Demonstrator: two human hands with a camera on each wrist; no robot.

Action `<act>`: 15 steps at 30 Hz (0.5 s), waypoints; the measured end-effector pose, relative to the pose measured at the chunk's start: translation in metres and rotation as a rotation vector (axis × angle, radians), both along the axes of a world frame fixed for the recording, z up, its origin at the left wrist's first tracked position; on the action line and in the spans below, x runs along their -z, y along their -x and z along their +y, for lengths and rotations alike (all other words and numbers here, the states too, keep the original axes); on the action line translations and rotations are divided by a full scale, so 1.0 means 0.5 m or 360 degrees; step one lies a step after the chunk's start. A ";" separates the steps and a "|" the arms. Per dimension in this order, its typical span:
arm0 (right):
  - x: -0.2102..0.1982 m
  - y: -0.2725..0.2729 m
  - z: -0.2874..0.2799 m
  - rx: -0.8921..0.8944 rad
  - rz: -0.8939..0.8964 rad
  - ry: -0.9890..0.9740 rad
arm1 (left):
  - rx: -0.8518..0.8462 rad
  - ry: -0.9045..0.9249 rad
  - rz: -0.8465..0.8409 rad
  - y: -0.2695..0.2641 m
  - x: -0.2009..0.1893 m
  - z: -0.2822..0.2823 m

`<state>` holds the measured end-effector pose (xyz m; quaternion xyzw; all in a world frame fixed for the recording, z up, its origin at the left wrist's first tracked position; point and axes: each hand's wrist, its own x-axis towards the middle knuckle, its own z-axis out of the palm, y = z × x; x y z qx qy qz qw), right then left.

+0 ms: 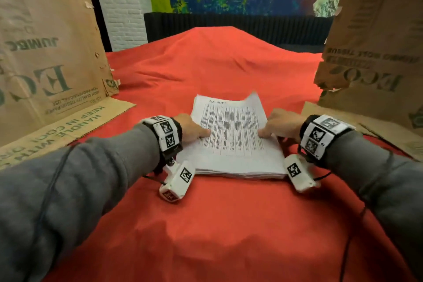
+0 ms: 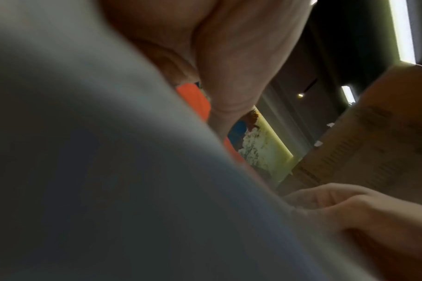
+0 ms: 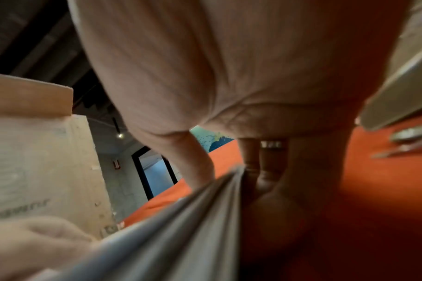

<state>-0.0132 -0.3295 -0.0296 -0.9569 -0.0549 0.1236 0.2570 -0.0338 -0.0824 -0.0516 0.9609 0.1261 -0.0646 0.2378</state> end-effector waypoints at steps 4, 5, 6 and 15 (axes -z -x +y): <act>-0.004 -0.012 -0.023 0.0073 0.0143 0.0096 | 0.0174 -0.0275 0.0097 0.003 -0.023 -0.005; -0.004 -0.016 -0.028 0.0089 0.0172 0.0078 | 0.0227 -0.0369 0.0122 0.003 -0.026 -0.005; -0.007 -0.016 -0.028 0.0095 0.0184 0.0076 | 0.0279 -0.0449 0.0153 0.010 -0.030 -0.008; -0.016 -0.033 -0.011 -0.0006 0.0093 0.0333 | 0.0462 -0.0546 0.0267 0.009 -0.023 -0.007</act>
